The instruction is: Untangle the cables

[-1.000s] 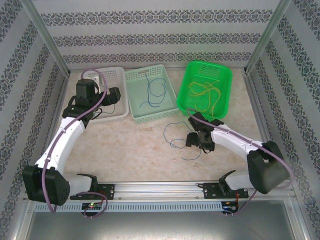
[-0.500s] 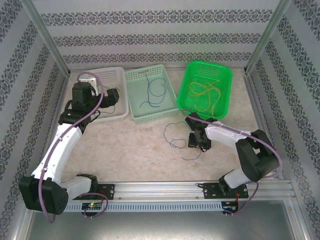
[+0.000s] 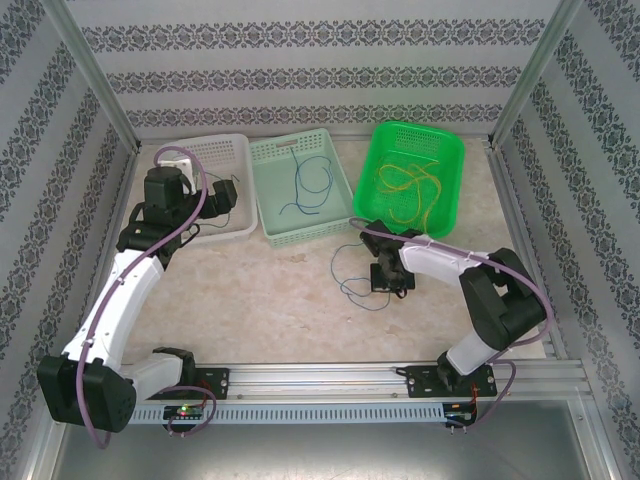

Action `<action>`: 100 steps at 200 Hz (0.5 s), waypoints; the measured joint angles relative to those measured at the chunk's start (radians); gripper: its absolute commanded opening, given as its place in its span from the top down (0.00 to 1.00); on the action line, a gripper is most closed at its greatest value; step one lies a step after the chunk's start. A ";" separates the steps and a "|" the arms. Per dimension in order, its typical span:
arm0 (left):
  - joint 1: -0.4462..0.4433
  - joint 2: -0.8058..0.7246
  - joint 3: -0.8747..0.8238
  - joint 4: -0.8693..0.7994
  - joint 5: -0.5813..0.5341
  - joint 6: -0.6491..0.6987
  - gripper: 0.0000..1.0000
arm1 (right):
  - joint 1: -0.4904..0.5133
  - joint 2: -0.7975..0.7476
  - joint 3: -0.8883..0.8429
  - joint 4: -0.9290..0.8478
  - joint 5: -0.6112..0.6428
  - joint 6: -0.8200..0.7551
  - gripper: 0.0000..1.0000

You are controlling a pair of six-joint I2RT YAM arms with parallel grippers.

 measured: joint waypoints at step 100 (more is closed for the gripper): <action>0.000 -0.004 -0.016 0.000 0.001 0.000 0.00 | 0.116 -0.641 -0.053 0.076 0.123 -0.146 1.00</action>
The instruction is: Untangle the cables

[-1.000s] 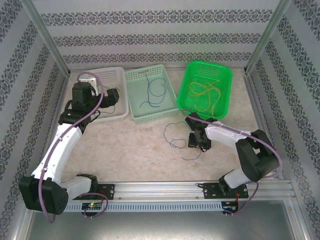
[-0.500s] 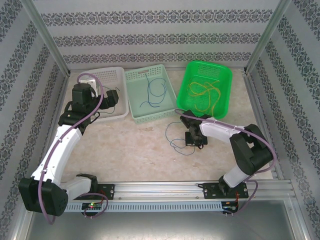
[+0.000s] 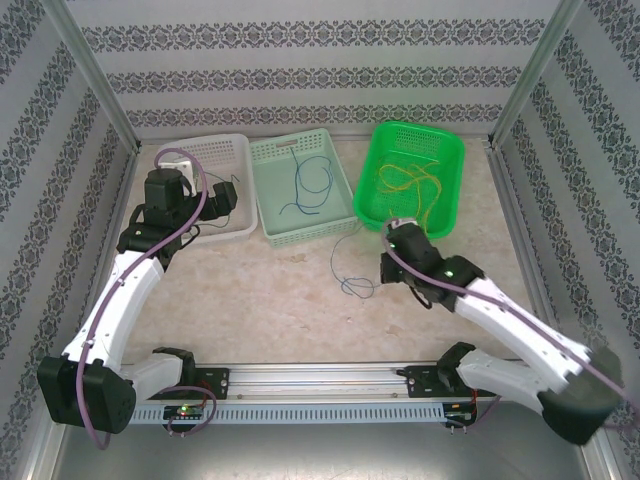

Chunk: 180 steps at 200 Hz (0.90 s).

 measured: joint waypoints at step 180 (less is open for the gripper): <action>-0.018 -0.014 -0.069 0.013 0.076 -0.063 0.00 | 0.000 0.119 0.673 0.189 -0.172 -0.134 1.00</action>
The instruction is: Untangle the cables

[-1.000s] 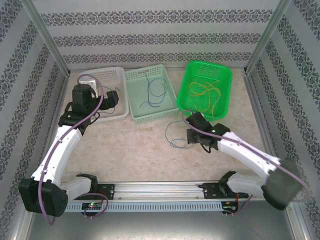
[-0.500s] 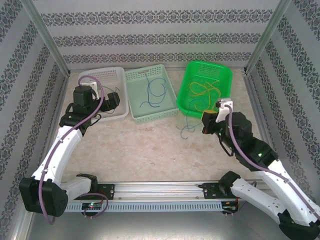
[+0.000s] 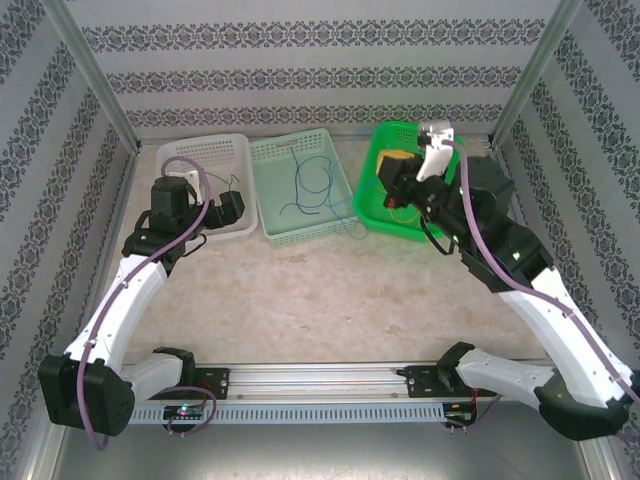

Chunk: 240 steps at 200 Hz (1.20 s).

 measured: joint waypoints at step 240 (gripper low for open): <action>0.000 -0.133 -0.128 -0.003 -0.090 -0.034 0.00 | -0.162 0.957 0.553 0.187 -0.281 0.223 1.00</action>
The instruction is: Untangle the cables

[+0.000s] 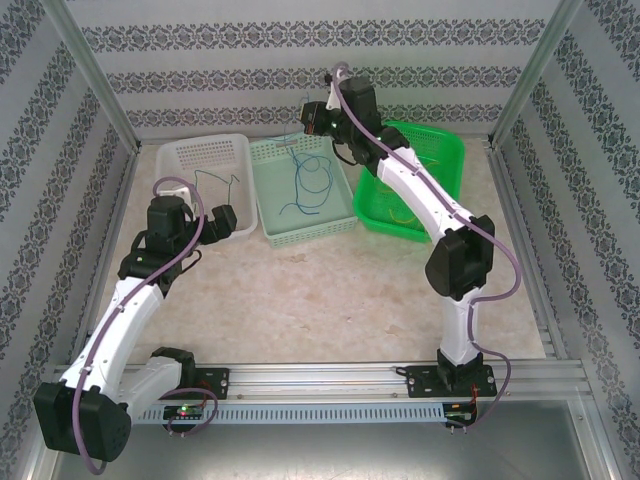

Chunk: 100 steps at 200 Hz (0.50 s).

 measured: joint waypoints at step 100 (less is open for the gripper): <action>0.000 0.020 0.000 0.000 -0.005 0.000 0.00 | 0.005 0.087 -0.368 -0.112 -0.030 -0.011 0.74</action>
